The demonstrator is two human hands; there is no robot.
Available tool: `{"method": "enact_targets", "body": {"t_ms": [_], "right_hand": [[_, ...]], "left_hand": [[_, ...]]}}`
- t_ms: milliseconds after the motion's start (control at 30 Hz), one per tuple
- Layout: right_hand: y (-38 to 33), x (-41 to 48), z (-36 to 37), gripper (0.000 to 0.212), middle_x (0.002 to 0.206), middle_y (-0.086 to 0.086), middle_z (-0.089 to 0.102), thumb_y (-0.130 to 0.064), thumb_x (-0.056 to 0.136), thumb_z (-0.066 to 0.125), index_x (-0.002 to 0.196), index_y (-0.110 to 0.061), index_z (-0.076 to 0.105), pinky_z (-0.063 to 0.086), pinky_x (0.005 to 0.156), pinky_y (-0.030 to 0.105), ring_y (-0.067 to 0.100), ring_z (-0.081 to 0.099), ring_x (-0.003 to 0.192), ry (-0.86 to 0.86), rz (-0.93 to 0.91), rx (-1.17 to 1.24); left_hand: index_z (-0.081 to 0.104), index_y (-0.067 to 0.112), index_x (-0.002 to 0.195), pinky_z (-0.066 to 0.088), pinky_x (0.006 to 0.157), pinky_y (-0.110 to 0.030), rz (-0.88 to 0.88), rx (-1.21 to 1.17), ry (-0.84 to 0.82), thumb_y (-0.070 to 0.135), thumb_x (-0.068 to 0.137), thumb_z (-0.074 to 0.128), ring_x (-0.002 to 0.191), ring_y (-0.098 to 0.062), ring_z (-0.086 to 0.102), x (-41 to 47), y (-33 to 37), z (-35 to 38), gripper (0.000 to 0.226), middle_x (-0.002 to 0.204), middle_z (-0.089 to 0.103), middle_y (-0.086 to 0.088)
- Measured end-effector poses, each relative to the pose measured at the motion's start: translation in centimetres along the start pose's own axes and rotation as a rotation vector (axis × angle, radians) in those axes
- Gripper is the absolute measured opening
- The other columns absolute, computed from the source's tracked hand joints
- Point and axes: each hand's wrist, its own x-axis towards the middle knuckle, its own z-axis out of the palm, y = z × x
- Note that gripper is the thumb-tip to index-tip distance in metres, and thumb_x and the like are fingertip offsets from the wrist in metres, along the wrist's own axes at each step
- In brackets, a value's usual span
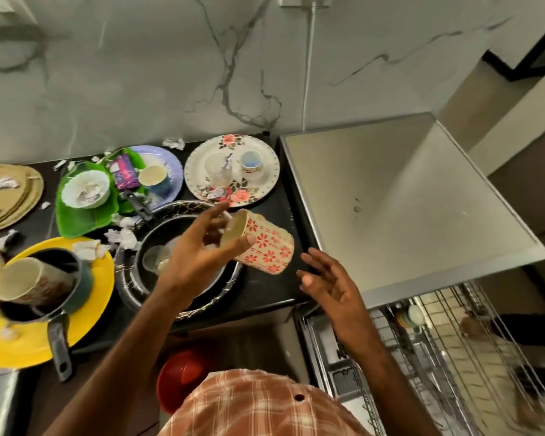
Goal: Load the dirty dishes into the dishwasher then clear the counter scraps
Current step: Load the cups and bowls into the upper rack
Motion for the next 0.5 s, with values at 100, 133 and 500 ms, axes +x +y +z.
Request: {"method": "enact_targets", "body": {"t_ms": [100, 133, 500], "right_hand": [[-0.4, -1.6, -2.1, 0.071, 0.147, -0.008, 0.058, -0.035, 0.088, 0.072, 0.152, -0.038, 0.043, 0.054, 0.105, 0.044, 0.019, 0.059, 0.133, 0.038, 0.040, 0.170], [-0.4, -2.2, -3.1, 0.070, 0.145, -0.007, 0.060, -0.036, 0.087, 0.073, 0.151, -0.041, 0.045, 0.055, 0.103, 0.044, 0.020, 0.060, 0.133, 0.061, 0.043, 0.179], [3.1, -11.7, -13.8, 0.065, 0.127, -0.007, 0.069, -0.040, 0.076, 0.089, 0.132, -0.039, 0.056, 0.062, 0.089, 0.038, 0.014, 0.068, 0.116, 0.509, 0.169, 0.066]], "left_hand": [[0.055, 0.033, 0.140, 0.055, 0.096, -0.041, -0.117, -0.213, -0.222, 0.028, 0.079, 0.081, 0.112, -0.020, 0.070, -0.1, 1.3, 4.4, 0.066, 0.117, 0.073, -0.002], [0.057, 0.030, 0.138, 0.055, 0.095, -0.040, -0.134, -0.240, -0.273, 0.026, 0.081, 0.080, 0.113, -0.021, 0.069, -0.2, 1.5, 6.0, 0.062, 0.117, 0.073, -0.003], [0.061, 0.034, 0.132, 0.056, 0.098, -0.035, -0.267, 0.031, -0.557, 0.033, 0.094, 0.069, 0.112, -0.010, 0.067, -1.3, -2.5, 22.7, 0.039, 0.127, 0.069, 0.007]]}}
